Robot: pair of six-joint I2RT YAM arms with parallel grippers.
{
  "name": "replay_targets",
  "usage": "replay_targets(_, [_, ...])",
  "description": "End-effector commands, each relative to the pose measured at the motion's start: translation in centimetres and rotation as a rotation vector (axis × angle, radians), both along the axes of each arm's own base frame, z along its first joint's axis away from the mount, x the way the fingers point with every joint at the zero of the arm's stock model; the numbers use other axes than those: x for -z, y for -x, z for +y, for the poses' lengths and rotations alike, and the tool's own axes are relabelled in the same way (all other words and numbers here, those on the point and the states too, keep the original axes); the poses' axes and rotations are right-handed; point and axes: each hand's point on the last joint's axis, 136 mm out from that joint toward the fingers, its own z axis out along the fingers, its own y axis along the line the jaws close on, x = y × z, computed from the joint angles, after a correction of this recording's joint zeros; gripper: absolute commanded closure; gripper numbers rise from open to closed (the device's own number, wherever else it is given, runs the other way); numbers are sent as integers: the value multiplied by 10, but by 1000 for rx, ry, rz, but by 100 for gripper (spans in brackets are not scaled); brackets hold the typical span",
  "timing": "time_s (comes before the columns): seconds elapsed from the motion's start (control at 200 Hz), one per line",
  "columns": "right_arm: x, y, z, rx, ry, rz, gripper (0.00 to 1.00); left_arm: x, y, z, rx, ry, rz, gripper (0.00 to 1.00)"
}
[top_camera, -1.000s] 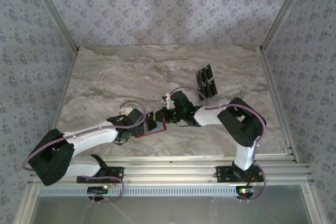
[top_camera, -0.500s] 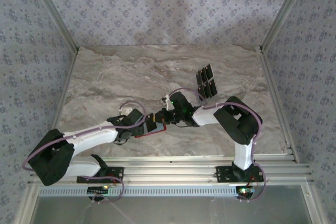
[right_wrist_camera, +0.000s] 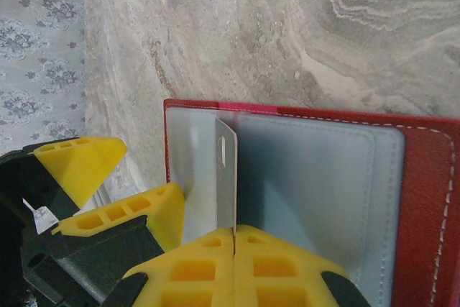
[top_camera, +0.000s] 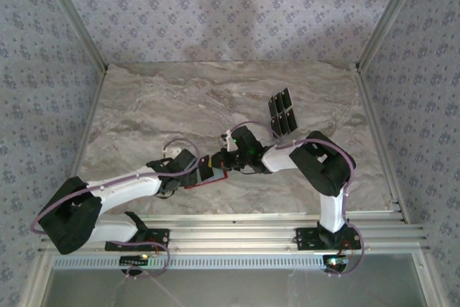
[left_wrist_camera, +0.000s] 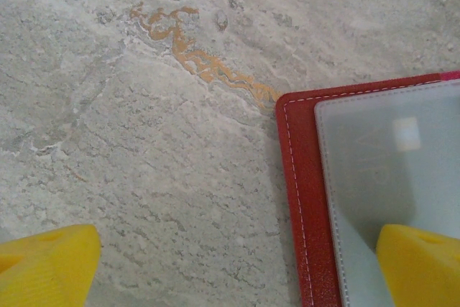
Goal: Put the credit cards into the card holder
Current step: Insert the credit card into the card slot.
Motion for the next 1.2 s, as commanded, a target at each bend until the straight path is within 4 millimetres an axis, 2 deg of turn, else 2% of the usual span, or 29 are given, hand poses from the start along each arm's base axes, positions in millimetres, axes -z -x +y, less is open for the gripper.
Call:
replay_targets(0.0, [9, 5, 2, -6, 11, 39, 100, 8, 10, 13, -5, -57, 37, 1])
replay_targets(0.335, [17, 11, 4, -17, 28, 75, 100, 7, 8, 11, -2, -54, 34, 1])
replay_targets(0.59, [26, 14, 8, -38, 53, 106, 100, -6, -3, 5, -14, -31, 3, 1])
replay_targets(0.81, [28, 16, 15, -64, 73, 119, 100, -21, -11, 14, -85, -1, -34, 0])
replay_targets(1.014, [32, 19, 20, -88, 95, 133, 100, -26, -13, 19, -104, 12, -32, 0])
replay_targets(1.084, [30, 20, 21, -93, 95, 129, 84, -26, -12, 21, -113, 17, -31, 0])
replay_targets(1.144, [27, 19, 20, -94, 98, 121, 66, -27, -12, 22, -121, 24, -31, 0])
replay_targets(1.194, [24, 17, 18, -92, 107, 109, 56, -27, -11, 23, -126, 31, -33, 0])
